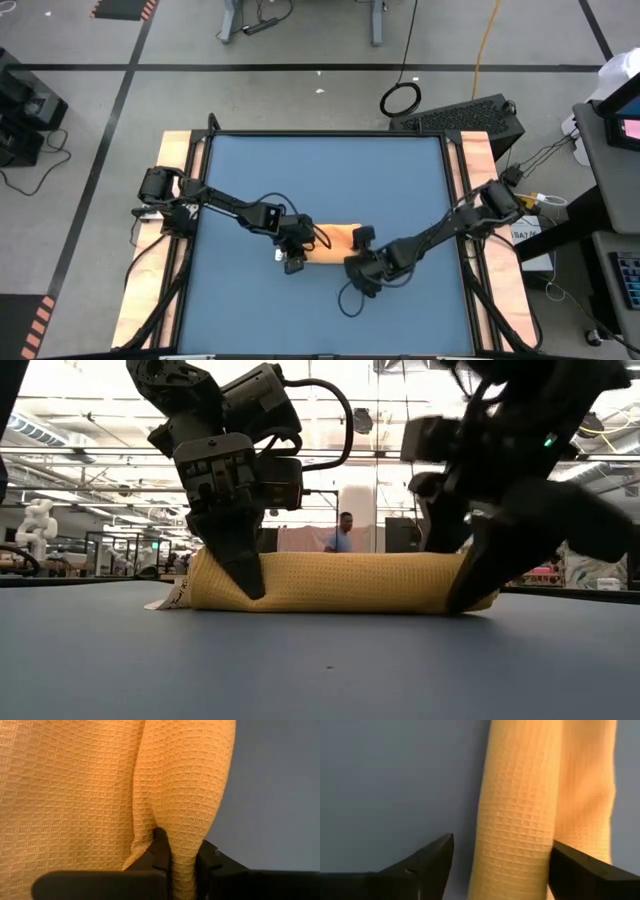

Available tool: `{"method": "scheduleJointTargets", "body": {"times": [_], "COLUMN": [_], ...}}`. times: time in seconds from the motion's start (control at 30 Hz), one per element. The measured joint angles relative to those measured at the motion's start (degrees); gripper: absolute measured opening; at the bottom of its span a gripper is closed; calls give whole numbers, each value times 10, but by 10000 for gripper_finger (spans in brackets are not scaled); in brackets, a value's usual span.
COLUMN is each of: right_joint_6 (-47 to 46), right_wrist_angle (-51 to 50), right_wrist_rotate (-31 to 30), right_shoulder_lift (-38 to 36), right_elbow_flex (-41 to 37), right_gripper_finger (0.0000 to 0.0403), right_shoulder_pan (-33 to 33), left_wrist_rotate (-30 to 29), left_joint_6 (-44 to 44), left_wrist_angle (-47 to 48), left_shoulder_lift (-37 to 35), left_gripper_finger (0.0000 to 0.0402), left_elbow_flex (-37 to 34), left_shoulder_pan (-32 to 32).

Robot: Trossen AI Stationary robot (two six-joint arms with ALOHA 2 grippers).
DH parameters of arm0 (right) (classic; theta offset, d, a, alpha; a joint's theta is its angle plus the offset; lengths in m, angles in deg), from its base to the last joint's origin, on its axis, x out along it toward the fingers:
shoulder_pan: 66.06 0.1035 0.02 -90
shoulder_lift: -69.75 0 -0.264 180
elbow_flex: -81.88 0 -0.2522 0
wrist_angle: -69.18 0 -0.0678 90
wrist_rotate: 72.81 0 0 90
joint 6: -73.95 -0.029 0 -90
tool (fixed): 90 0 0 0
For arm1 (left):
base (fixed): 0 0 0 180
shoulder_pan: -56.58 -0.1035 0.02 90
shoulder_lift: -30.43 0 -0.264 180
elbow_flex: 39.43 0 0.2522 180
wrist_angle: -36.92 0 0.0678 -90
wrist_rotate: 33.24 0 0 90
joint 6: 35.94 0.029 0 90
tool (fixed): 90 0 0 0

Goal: Roll towel
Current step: Roll the yellow towel

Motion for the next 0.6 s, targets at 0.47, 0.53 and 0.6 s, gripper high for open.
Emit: {"method": "scheduleJointTargets", "body": {"times": [0.47,0.53,0.6], "right_joint_6": [-37,-36,-36], "right_wrist_angle": [-51,-48,-47], "right_wrist_rotate": [-83,-83,-82], "right_shoulder_lift": [1,3,3], "right_elbow_flex": [40,39,39], "right_gripper_finger": [219,217,219], "right_shoulder_pan": [38,32,25], "left_wrist_rotate": [14,15,15], "left_joint_6": [-14,-14,-14], "left_wrist_angle": [1,1,1], "left_shoulder_lift": [1,1,1], "left_gripper_finger": [32,32,31], "left_elbow_flex": [0,0,0], "left_shoulder_pan": [-2,-2,-2]}}
